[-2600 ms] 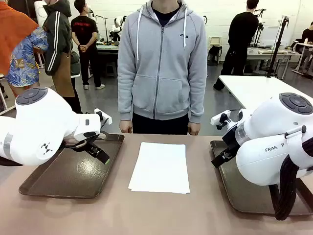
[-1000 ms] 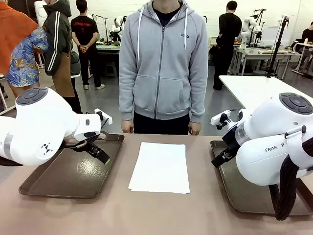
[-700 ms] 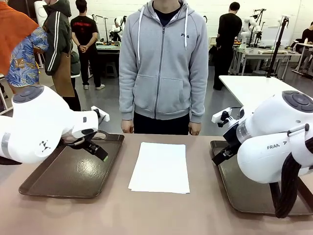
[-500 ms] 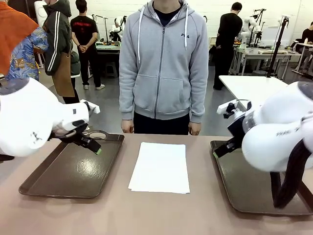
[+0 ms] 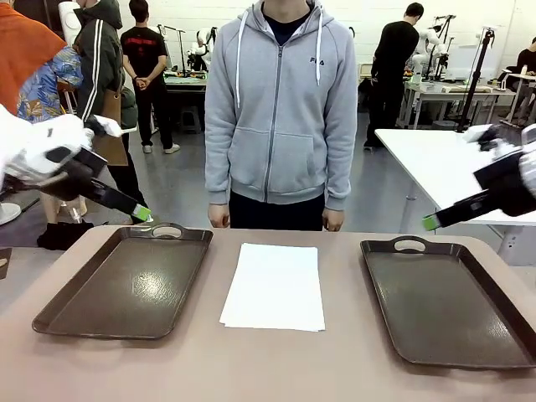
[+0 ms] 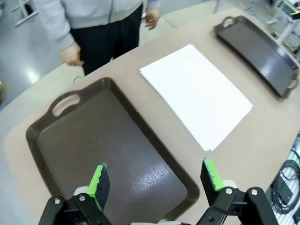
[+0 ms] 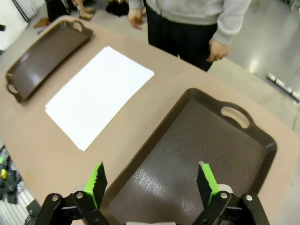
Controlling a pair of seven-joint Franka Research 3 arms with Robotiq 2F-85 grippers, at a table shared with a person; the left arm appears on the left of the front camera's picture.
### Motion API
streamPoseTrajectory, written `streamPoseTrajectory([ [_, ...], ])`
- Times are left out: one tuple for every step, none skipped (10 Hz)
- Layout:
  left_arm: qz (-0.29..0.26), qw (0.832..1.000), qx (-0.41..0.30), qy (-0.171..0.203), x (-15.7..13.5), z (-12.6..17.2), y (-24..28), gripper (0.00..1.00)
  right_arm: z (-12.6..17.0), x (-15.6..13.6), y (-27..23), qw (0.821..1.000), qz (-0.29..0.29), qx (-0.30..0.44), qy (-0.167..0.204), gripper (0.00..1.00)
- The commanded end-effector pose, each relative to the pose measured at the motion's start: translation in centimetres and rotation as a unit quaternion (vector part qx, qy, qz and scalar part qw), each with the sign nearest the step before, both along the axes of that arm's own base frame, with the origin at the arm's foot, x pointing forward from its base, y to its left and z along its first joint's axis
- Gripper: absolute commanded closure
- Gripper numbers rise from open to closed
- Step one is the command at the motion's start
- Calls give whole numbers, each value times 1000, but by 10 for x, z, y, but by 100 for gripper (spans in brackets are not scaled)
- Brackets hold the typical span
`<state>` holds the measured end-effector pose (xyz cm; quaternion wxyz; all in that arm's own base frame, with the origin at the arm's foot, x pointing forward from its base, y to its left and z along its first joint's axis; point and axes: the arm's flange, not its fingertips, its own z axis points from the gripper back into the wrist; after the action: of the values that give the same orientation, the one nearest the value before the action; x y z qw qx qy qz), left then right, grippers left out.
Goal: Sort the A4 documents.
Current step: Receive the A4 Paper.
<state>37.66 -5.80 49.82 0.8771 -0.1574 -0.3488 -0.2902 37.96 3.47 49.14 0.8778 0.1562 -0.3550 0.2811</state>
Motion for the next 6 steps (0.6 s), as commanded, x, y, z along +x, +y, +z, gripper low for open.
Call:
streamPoseTrajectory([
  [-40,999,-31,9,-39,-32,37,0,0,-23,-22,999,18,48,-11,0],
  [-27,999,-29,18,-38,-35,47,0,4,-28,-30,998,14,59,-21,0],
  [-21,999,-20,24,-40,-38,52,0,6,-31,-36,997,14,66,-28,0],
  [-18,999,-6,29,-43,-41,54,0,5,-32,-41,997,9,75,-29,0],
  [-9,999,15,36,-46,-43,58,0,4,-33,-46,996,7,82,-30,0],
  [1,998,31,47,-45,-46,61,0,2,-32,-51,996,1,86,-28,0],
])
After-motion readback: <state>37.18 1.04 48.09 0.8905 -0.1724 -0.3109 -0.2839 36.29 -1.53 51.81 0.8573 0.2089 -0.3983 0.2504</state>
